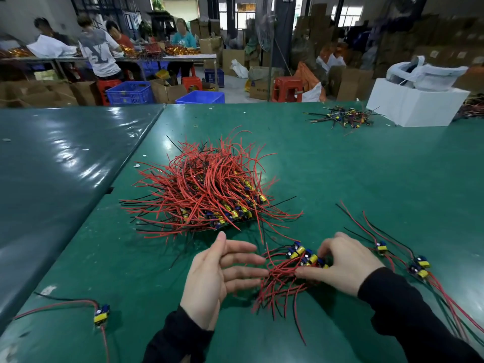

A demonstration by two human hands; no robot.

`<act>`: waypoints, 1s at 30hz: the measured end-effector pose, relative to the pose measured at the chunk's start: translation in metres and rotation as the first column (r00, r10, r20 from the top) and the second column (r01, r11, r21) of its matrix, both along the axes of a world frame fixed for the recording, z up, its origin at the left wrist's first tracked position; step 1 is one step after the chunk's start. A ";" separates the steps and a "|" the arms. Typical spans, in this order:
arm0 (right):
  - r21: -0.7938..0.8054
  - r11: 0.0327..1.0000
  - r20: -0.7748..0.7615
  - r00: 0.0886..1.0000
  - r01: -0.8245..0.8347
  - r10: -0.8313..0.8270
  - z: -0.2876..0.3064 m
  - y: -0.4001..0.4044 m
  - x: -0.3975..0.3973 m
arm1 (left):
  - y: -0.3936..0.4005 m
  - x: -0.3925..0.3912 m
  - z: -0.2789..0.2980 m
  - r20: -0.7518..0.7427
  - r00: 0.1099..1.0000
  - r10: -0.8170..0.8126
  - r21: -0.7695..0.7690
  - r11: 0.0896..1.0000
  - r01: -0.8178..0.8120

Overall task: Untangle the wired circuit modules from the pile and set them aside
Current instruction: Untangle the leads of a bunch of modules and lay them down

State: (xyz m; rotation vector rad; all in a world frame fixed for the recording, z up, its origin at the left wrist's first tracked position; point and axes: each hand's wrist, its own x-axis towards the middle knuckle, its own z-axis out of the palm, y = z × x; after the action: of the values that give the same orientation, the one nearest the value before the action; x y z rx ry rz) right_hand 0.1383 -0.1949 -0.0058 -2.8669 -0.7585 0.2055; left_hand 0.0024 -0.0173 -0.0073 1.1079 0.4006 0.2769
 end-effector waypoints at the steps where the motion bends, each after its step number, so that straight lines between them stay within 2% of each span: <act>1: 0.048 0.999 -0.012 1.000 -0.014 0.015 -0.003 0.001 0.003 | 0.001 0.000 0.000 0.005 1.000 0.008 0.008 1.000 -0.008; 3: 0.300 0.954 -0.158 0.985 -0.018 0.068 -0.009 0.002 0.007 | 0.004 0.000 -0.001 0.016 0.999 0.034 0.032 0.999 -0.035; 5: 0.588 0.807 -0.375 0.901 0.049 0.218 -0.008 0.007 0.005 | 0.005 0.001 -0.003 0.034 0.996 0.086 0.124 0.988 -0.089; 6: 0.674 0.733 -0.440 0.848 0.094 0.295 -0.005 0.008 0.004 | 0.006 0.002 -0.005 0.045 0.992 0.120 0.197 0.972 -0.126; 8: 0.748 0.645 -0.499 0.771 0.153 0.396 -0.002 0.009 0.004 | 0.010 0.002 -0.008 0.069 0.976 0.208 0.361 0.907 -0.219; 10: 0.778 0.607 -0.513 0.720 0.161 0.467 0.002 0.009 0.003 | 0.016 0.001 -0.008 0.108 0.956 0.273 0.492 0.821 -0.290; 12: 0.794 0.595 -0.507 0.678 0.125 0.533 0.005 0.009 0.000 | 0.023 -0.001 -0.008 0.057 0.981 0.185 0.594 0.784 -0.182; 13: 0.792 0.602 -0.509 0.657 0.105 0.556 0.006 0.012 -0.004 | 0.025 -0.001 -0.007 0.003 0.996 0.086 0.586 0.807 -0.072; 15: 0.784 0.617 -0.515 0.625 0.066 0.587 0.004 0.023 -0.016 | 0.026 -0.002 -0.005 -0.083 0.993 -0.083 0.464 0.879 0.113; 17: 0.787 0.613 -0.509 0.624 0.060 0.593 -0.003 0.037 -0.027 | 0.022 -0.002 -0.009 -0.137 0.981 -0.135 0.391 0.903 0.179; 20: 0.760 0.630 -0.570 0.627 0.158 0.531 -0.010 0.048 -0.031 | 0.020 0.002 -0.013 -0.185 0.977 -0.111 0.342 0.924 0.169; 23: 0.687 0.639 -0.694 0.574 0.345 0.436 -0.013 0.041 -0.028 | 0.021 0.003 -0.012 -0.204 0.974 -0.095 0.257 0.955 0.147; 27: 0.720 0.619 -0.663 0.575 0.314 0.479 -0.016 0.037 -0.030 | 0.019 0.002 -0.011 -0.193 0.976 -0.099 0.188 0.973 0.136; 30: 0.774 0.558 -0.606 0.605 0.298 0.517 -0.021 0.039 -0.033 | 0.018 0.002 -0.011 -0.164 0.983 -0.080 0.192 0.975 0.112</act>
State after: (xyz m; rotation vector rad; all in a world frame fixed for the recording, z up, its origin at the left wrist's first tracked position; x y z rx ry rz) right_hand 0.1057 -0.1554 -0.0266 -1.4928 -0.5948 0.8336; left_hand 0.0043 0.0006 -0.0180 1.3489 0.4632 0.1475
